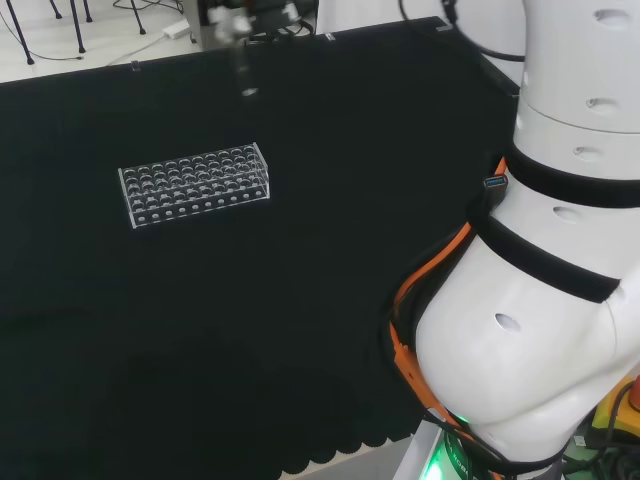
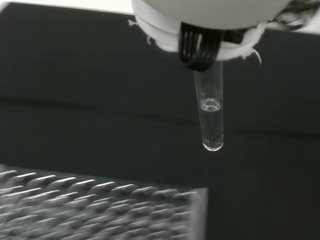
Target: Shake the test tube.
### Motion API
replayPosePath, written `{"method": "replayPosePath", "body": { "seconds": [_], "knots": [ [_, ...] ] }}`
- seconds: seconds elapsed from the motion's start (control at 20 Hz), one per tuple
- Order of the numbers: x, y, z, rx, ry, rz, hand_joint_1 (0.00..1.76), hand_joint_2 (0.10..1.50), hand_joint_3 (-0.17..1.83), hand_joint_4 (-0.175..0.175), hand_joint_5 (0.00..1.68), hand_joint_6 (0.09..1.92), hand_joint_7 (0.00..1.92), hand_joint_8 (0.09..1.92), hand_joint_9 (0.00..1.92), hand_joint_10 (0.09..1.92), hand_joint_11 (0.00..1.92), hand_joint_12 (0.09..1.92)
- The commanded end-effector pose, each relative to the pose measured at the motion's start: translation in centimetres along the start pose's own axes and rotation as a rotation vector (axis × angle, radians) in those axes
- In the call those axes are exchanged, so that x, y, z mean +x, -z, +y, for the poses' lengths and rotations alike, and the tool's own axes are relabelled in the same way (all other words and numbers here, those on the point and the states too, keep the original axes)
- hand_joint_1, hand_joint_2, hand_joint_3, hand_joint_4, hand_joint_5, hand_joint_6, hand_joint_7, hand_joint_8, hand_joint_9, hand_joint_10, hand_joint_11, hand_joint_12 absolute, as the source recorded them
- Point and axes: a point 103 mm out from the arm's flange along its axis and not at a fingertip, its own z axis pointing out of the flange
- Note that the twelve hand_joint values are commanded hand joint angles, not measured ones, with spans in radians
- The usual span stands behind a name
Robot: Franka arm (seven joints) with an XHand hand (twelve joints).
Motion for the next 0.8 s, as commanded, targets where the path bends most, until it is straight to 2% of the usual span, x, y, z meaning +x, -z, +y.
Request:
{"method": "replayPosePath", "body": {
  "seconds": [0.05,0.35,0.65,0.8],
  "knots": [
    [-4.9,1.2,0.3,-0.031,-0.114,-0.016,1.44,0.68,0.55,-0.175,1.37,0.16,1.39,0.72,1.29,0.57,0.96,1.23],
    [2.4,0.7,0.2,-0.001,-0.009,0.109,1.44,0.68,0.55,-0.175,1.37,0.16,1.39,0.72,1.29,0.57,0.96,1.23],
    [11.1,1.1,-1.0,0.031,0.138,0.234,1.44,0.68,0.55,-0.175,1.37,0.15,1.39,0.72,1.29,0.57,0.96,1.23],
    [14.2,1.6,-1.7,0.033,0.202,0.277,1.44,0.68,0.55,-0.175,1.37,0.15,1.39,0.72,1.29,0.57,0.96,1.23]
  ]
}}
